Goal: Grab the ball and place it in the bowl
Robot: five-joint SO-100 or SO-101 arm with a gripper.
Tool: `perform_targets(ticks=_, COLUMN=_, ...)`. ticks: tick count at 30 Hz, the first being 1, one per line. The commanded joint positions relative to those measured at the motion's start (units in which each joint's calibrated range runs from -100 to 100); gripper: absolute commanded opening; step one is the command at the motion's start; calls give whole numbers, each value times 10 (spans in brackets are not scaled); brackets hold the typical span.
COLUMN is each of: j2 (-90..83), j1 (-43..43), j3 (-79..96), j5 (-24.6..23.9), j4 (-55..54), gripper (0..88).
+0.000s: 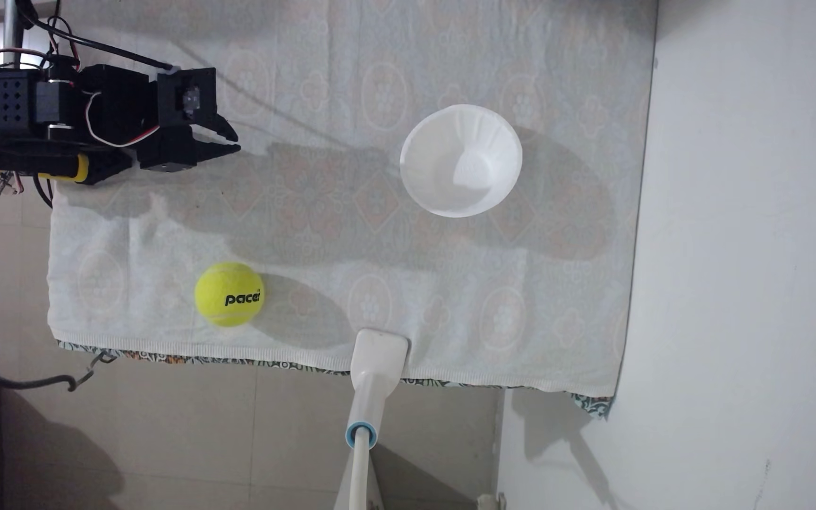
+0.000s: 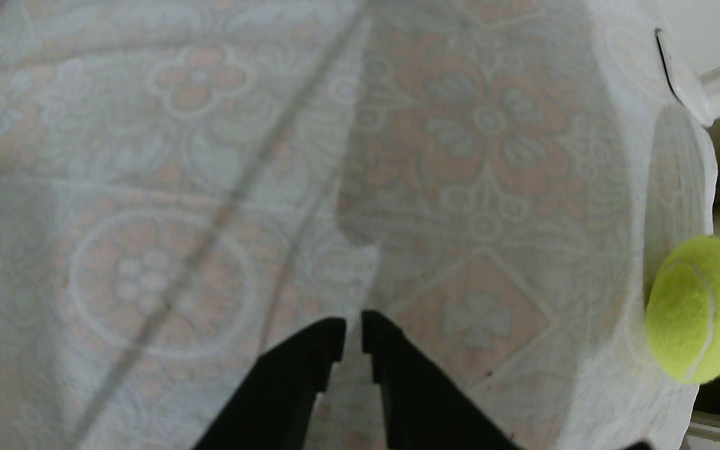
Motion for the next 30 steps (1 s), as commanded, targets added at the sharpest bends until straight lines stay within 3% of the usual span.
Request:
perform_targets(ticks=1, j2=0, j1=-23, j3=-65, j5=-1, j4=36, gripper=2)
perform_targets(ticks=14, j2=0, j1=-19, j3=-146, j5=2, j4=68, gripper=2)
perform_targets(ticks=30, j2=87, j1=57, j3=-344, j5=9, j4=87, gripper=2)
